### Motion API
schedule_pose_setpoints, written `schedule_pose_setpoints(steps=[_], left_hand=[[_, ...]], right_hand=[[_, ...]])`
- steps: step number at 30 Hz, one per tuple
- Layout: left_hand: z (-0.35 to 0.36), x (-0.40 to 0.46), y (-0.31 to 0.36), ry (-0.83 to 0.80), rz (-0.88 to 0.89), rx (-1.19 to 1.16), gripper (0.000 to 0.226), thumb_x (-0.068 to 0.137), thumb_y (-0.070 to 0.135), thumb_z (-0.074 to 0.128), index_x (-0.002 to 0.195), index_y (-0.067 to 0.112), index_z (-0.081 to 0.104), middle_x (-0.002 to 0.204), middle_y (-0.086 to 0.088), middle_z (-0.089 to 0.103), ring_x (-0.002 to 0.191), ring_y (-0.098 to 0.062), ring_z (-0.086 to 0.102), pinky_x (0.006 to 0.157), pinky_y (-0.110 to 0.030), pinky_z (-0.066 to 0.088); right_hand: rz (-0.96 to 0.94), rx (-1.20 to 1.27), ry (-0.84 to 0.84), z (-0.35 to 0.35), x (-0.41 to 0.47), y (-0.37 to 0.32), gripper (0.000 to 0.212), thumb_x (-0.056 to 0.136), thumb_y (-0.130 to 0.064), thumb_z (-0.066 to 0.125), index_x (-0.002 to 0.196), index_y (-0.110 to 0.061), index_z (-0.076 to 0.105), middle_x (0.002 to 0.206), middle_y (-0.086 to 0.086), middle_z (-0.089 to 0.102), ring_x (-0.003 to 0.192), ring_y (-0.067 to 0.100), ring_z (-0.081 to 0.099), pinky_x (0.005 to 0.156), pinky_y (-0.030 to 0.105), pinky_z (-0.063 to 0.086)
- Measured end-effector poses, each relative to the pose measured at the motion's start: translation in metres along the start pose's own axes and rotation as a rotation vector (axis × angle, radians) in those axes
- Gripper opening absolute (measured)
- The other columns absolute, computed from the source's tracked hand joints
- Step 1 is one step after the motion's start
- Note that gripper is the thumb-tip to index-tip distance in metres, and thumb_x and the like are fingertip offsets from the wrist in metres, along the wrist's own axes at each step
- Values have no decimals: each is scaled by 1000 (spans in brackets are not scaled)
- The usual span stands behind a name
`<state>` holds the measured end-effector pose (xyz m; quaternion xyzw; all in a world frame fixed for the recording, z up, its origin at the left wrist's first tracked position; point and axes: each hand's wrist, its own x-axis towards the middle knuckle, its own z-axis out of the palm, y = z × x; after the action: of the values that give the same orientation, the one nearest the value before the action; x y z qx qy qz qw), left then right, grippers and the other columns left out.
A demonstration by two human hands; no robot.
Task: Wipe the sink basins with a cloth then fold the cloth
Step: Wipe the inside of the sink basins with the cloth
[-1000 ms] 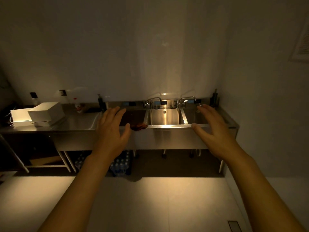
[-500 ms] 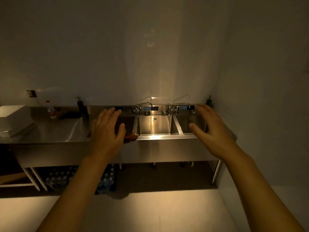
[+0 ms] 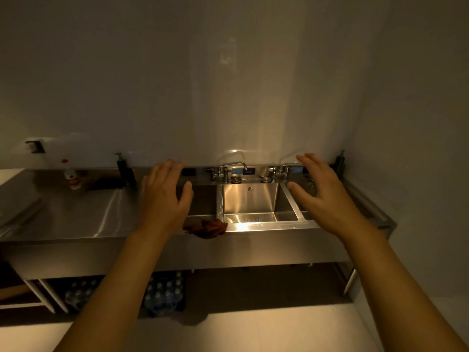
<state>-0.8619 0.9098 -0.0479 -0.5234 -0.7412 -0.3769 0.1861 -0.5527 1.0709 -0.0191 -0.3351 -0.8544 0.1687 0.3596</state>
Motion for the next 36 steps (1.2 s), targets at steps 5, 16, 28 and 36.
schedule_pose_setpoints(steps=[5,16,28,36], left_hand=[[9,17,-43,12,-52,-6,56,100,39,45,150,14,50,156,-11,47,147,-30,37,120,-60,31],[52,71,-133,31,-129,104,58,100,40,44,152,15,49,159,-7,44,151,-28,32,122,-56,29],[173,194,-204,-5,-221,187,57,100,40,46,153,19,47,160,-4,43,152,-25,30,121,-60,29],[248,226,-260,-100,-285,195,58,101,43,43,154,21,45,163,-3,40,154,-25,26,123,-57,27]], right_hand=[[-32,7,-24,39,43,-5,69,95,-64,52,155,-47,24,165,-18,17,152,16,22,118,60,31],[-106,97,-86,140,154,19,68,95,-60,54,155,-44,26,164,-17,20,149,16,27,115,60,36],[-144,144,-179,244,345,112,72,91,-71,44,155,-45,26,164,-18,21,151,11,23,118,55,34],[-131,148,-281,329,413,161,71,92,-70,46,156,-43,27,165,-14,23,152,11,23,122,49,28]])
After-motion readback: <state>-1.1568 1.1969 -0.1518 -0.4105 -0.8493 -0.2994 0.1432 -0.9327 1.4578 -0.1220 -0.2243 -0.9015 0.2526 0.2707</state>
